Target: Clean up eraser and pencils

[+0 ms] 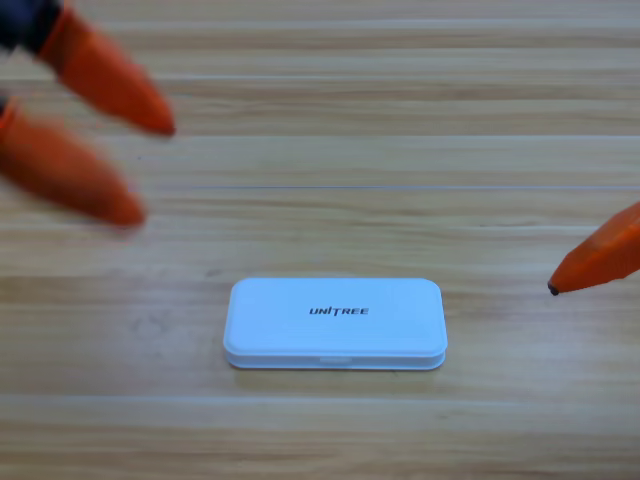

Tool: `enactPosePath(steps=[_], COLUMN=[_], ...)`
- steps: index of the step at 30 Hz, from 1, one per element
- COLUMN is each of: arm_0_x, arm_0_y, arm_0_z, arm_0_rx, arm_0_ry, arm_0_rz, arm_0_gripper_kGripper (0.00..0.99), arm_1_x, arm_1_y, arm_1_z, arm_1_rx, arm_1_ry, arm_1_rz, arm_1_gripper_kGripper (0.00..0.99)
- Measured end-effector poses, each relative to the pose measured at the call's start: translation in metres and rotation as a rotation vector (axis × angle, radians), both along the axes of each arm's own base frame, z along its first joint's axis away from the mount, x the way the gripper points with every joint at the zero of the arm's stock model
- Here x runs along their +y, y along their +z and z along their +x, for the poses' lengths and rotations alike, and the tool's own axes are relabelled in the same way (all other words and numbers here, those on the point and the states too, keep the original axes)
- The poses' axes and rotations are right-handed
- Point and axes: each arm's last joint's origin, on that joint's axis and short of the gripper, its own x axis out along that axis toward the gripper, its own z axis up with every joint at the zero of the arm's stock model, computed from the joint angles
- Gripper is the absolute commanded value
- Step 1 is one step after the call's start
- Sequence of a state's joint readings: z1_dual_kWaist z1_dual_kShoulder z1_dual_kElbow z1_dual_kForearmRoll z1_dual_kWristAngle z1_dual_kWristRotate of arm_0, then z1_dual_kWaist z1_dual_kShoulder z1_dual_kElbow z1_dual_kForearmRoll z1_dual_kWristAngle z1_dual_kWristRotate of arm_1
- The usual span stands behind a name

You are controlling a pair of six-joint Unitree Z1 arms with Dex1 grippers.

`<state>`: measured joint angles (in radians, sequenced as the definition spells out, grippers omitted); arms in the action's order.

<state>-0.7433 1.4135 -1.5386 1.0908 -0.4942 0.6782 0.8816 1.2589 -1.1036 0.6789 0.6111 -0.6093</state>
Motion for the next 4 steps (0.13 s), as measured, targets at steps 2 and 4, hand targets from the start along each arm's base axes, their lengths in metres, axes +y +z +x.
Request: enactPosePath(steps=[2, 4], arm_0_x=[-0.002, -0.006], arm_0_y=[-0.011, -0.025], arm_0_z=[-0.005, -0.007], arm_0_rx=[0.031, 0.066], arm_0_ry=[-0.024, -0.038], arm_0_rz=[0.028, 0.056], arm_0_gripper_kGripper=[0.990, 0.990], arm_1_x=[0.000, 0.000], arm_1_y=[0.000, 0.000], arm_1_z=[0.000, 0.000], arm_1_rx=[0.000, -0.002], arm_1_ry=[-0.001, -0.001], arm_1_rz=[0.001, 0.004], arm_1_gripper_kGripper=[0.974, 0.974])
